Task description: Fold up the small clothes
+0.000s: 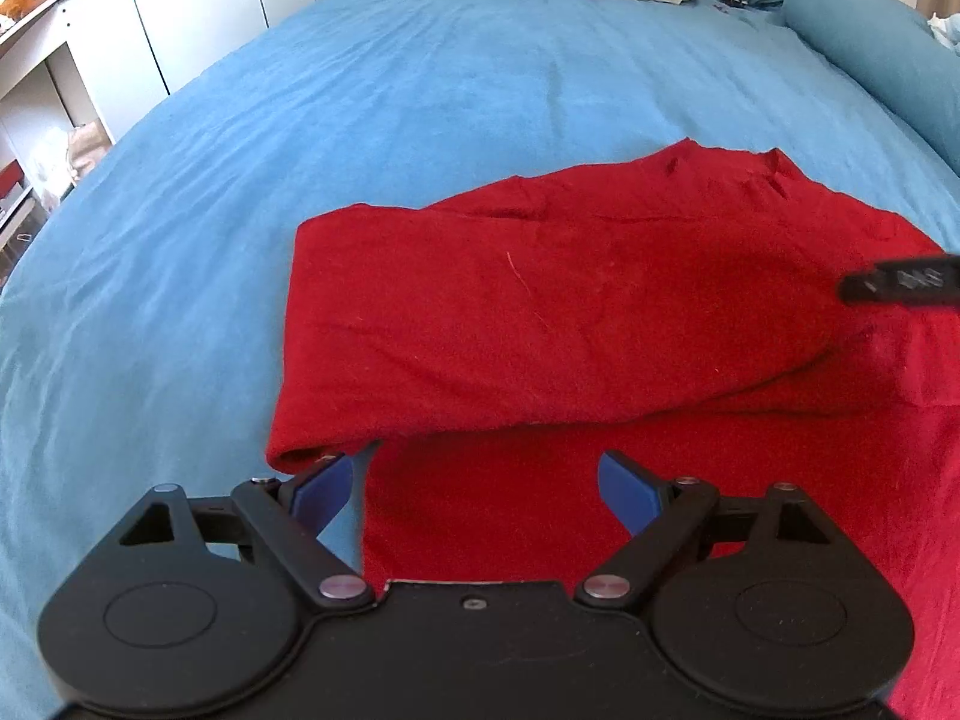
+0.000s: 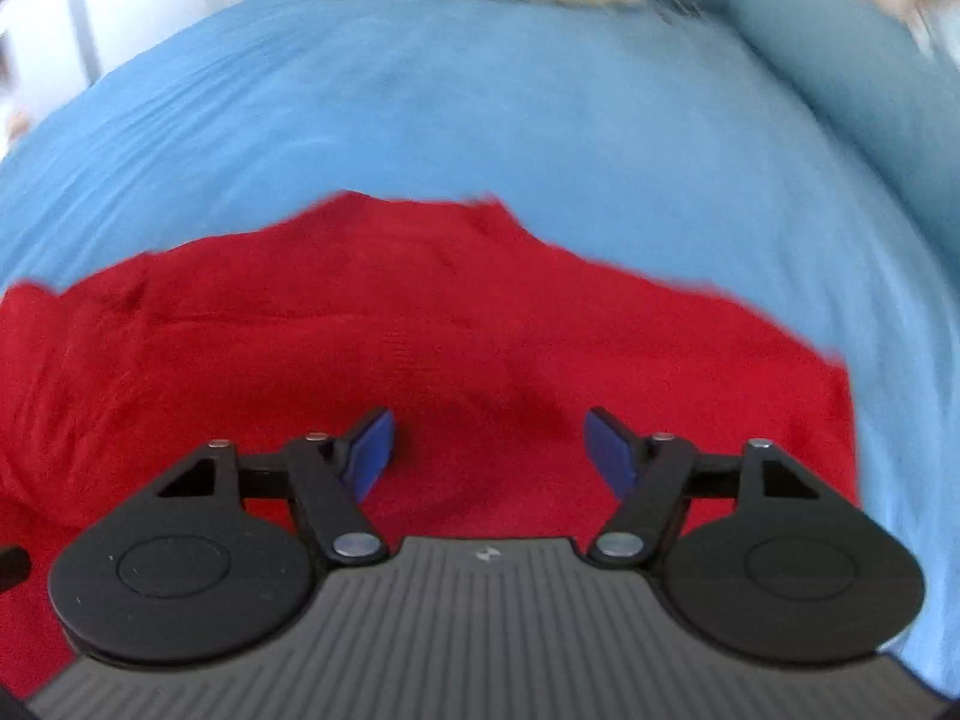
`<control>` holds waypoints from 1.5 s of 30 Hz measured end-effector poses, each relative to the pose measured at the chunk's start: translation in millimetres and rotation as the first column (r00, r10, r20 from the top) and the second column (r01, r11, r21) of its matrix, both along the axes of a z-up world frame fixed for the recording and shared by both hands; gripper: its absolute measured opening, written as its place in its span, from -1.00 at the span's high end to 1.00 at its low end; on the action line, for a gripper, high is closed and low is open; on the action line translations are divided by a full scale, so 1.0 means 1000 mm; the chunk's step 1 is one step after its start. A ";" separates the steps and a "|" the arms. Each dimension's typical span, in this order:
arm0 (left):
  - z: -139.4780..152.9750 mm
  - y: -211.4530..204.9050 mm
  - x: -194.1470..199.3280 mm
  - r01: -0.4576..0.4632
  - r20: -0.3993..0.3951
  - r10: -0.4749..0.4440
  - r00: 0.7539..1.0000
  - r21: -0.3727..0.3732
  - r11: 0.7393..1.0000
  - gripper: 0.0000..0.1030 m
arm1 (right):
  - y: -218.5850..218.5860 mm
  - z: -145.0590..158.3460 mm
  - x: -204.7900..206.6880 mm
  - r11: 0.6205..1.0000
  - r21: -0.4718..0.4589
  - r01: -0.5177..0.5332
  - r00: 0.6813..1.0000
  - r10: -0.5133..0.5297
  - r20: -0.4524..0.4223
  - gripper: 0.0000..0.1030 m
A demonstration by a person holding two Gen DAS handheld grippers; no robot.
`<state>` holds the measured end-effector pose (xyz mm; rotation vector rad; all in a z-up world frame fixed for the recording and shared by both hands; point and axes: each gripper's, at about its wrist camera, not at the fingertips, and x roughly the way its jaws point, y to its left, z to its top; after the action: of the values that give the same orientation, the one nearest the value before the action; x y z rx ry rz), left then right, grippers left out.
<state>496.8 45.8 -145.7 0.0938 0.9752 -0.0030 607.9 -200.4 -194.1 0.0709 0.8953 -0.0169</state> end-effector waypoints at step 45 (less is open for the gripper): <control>0.012 0.038 -0.009 -0.098 0.023 0.096 0.995 0.111 0.989 -0.74 | -0.100 0.029 -0.060 0.990 -0.139 -0.028 0.999 0.031 0.018 -0.66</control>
<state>488.3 83.3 -134.0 0.1496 0.9612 0.1419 547.9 -300.2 -165.3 -0.0716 0.8731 -0.0505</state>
